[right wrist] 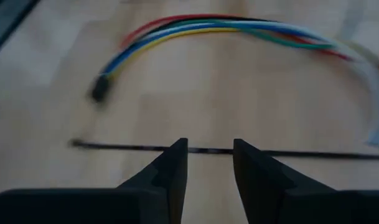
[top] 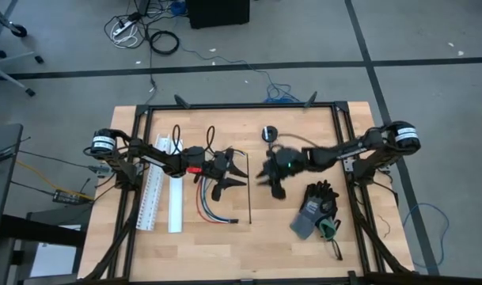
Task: Ziptie cables
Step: Wrap the cables together using a ziptie
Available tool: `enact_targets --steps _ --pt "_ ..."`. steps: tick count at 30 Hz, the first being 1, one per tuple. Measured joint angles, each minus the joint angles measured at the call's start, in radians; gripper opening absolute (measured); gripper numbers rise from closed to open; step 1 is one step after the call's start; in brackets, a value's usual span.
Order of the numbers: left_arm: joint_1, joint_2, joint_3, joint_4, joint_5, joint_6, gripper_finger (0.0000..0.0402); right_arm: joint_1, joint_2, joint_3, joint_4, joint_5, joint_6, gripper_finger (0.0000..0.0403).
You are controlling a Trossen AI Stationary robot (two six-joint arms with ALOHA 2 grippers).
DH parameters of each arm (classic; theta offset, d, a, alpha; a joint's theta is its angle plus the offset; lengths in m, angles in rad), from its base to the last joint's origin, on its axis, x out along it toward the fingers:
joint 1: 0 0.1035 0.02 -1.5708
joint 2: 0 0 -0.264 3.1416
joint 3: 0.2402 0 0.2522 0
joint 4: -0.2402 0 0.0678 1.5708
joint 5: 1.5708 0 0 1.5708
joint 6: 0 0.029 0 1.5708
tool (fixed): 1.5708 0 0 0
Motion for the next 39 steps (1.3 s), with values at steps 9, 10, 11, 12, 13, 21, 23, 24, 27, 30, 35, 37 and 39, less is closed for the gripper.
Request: enact_targets --steps 9,10,11,12,13,21,23,24,27,30,35,37,39 --pt "-0.066 -0.128 -0.082 -0.004 -0.112 0.014 0.0117 0.223 0.106 0.012 0.125 0.075 -0.002 0.0112" --pt "-0.08 -0.152 -0.099 -0.002 -0.142 0.025 0.0113 0.238 0.124 0.022 0.129 0.081 -0.003 0.0112" --pt "-0.095 -0.178 -0.116 -0.001 -0.176 0.035 0.0109 0.252 0.144 0.035 0.138 0.091 -0.006 0.0112" --pt "-0.11 -0.206 -0.137 -0.011 -0.207 0.047 0.0105 0.266 0.167 0.051 0.14 0.106 -0.01 0.0112" --pt "-0.124 -0.228 -0.155 -0.022 -0.232 0.054 0.0101 0.28 0.19 0.066 0.14 0.126 -0.018 0.0112" --pt "-0.203 -0.283 -0.241 -0.033 -0.382 0.052 0.0092 0.364 0.348 0.201 0.09 0.27 -0.025 0.0112" --pt "-0.208 -0.281 -0.245 -0.032 -0.39 0.046 0.0092 0.379 0.358 0.23 0.059 0.284 -0.02 0.0112" --pt "-0.209 -0.281 -0.247 -0.035 -0.392 0.045 0.0092 0.384 0.357 0.241 0.04 0.288 -0.016 0.0112" --pt "-0.211 -0.28 -0.248 -0.056 -0.392 0.045 0.0092 0.397 0.356 0.259 0.016 0.292 0.026 0.0112" --pt "-0.211 -0.28 -0.248 -0.064 -0.393 0.045 0.0092 0.408 0.356 0.261 0.012 0.304 0.05 0.0112" --pt "-0.211 -0.28 -0.248 -0.086 -0.394 0.056 0.0092 0.417 0.393 0.263 0.006 0.352 0.087 0.0112" --pt "-0.215 -0.279 -0.248 -0.09 -0.396 0.066 0.0092 0.417 0.419 0.269 0.009 0.363 0.093 0.0112" --pt "-0.216 -0.279 -0.247 -0.086 -0.398 0.073 0.0092 0.417 0.445 0.276 0.015 0.387 0.1 0.0112"
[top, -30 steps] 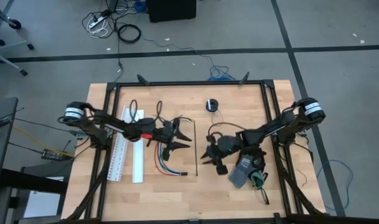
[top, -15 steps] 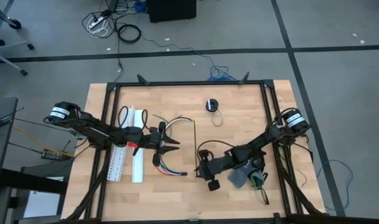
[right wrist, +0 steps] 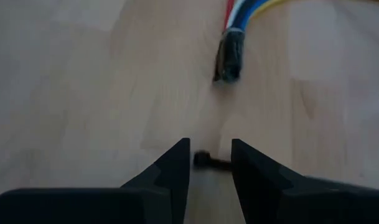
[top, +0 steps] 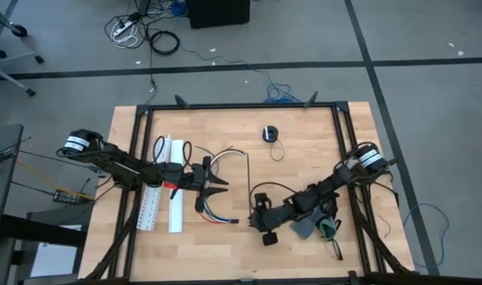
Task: Ziptie cables
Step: Wrap the cables together using a ziptie
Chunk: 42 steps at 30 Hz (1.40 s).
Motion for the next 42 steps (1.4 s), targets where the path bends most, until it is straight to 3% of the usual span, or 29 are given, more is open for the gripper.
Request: enact_targets --steps 6,11,18,25,31,35,39,42 --pt "-0.001 0.0 0.0 0.0 -0.002 0.003 0.0092 0.002 0.025 0.004 -0.018 0.031 0.087 0.01" --pt "-0.001 0.0 -0.001 0.007 -0.002 0.006 0.0092 0.002 0.014 0.003 -0.034 0.005 0.109 0.0016" --pt "-0.008 0.0 0.0 0.011 -0.002 0.004 0.0092 0.008 -0.08 0.061 -0.077 0.011 0.057 0.0006" --pt "-0.045 0.0 0.0 0.04 0.0 -0.002 0.0092 0.077 -0.202 0.147 -0.113 0.09 -0.071 0.0003" --pt "-0.094 0.001 0.0 0.105 0.061 0.02 0.0092 0.121 -0.313 0.162 -0.169 0.193 -0.126 0.0" --pt "-0.105 0.033 0.0 0.268 -0.004 -0.2 0.0092 0.139 -0.359 0.162 -0.17 0.289 -0.199 0.0005" --pt "-0.106 0.101 0.001 0.468 -0.104 -0.483 0.0092 0.135 -0.36 0.162 -0.167 0.286 -0.24 0.0004" --pt "-0.092 0.134 0.001 0.485 -0.142 -0.559 0.0092 0.13 -0.353 0.162 -0.177 0.285 -0.233 0.0003"
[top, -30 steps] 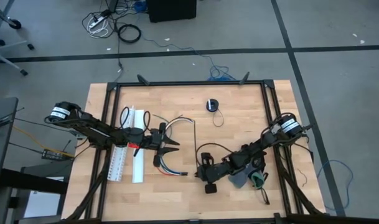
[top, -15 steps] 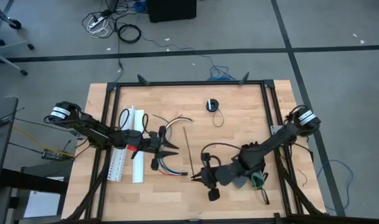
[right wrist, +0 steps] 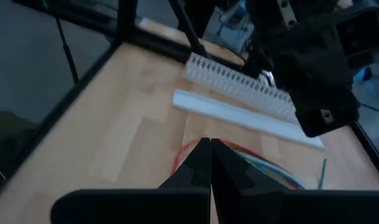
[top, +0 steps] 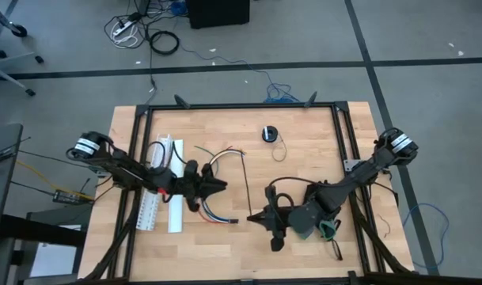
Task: Ziptie cables
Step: Wrap the cables together using a ziptie
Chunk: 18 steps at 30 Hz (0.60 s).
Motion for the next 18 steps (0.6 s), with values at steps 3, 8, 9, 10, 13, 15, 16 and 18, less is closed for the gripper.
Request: enact_targets --steps 3,8,9,10,13,15,16,18 --pt "0.011 0.009 0.0 -0.026 0.003 0.015 0.0092 0.0 0.016 0.0 -0.041 0.005 0.028 0.0003" --pt "0.005 0.014 0.0 -0.007 0.041 0.239 0.0092 -0.037 0.047 -0.005 -0.228 -0.049 0.198 0.0001" --pt "0.004 0.014 0.001 -0.003 0.055 0.274 0.0092 -0.052 0.062 -0.008 -0.25 -0.065 0.233 0.0" --pt "0.003 0.014 0.002 -0.003 0.059 0.298 0.0092 -0.067 0.078 -0.01 -0.257 -0.074 0.277 0.0002" --pt "0.002 0.014 0.002 -0.003 0.062 0.316 0.0092 -0.118 0.119 -0.01 -0.245 -0.08 0.497 0.0014" --pt "0.002 0.014 0.002 -0.006 0.063 0.312 0.0092 -0.152 0.146 -0.009 -0.243 -0.075 0.648 0.0028" --pt "0.002 0.014 0.002 -0.007 0.063 0.306 0.0092 -0.165 0.159 -0.009 -0.249 -0.062 0.702 0.0038" --pt "0.002 0.014 0.002 -0.008 0.064 0.296 0.0092 -0.189 0.181 -0.009 -0.246 -0.056 0.787 0.0057"
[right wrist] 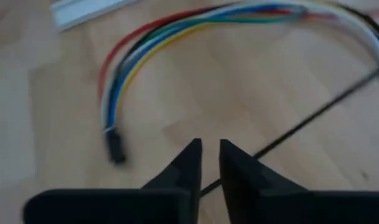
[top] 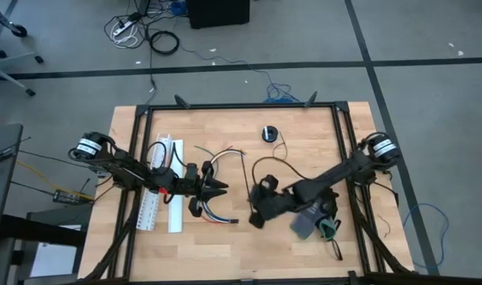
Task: Ziptie cables
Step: Wrap the cables together using a ziptie
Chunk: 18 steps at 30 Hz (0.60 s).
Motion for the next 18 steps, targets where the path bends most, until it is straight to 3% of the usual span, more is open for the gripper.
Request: enact_targets --steps 7,18 --pt "0.0 0.0 0.0 -0.016 0.01 -0.003 0.0092 -0.026 0.038 0.0 -0.006 -0.052 0.209 0.012" --pt "0.0 0.0 0.006 -0.019 0.012 -0.003 0.0092 -0.013 0.09 0.001 -0.049 -0.095 0.367 0.0154"
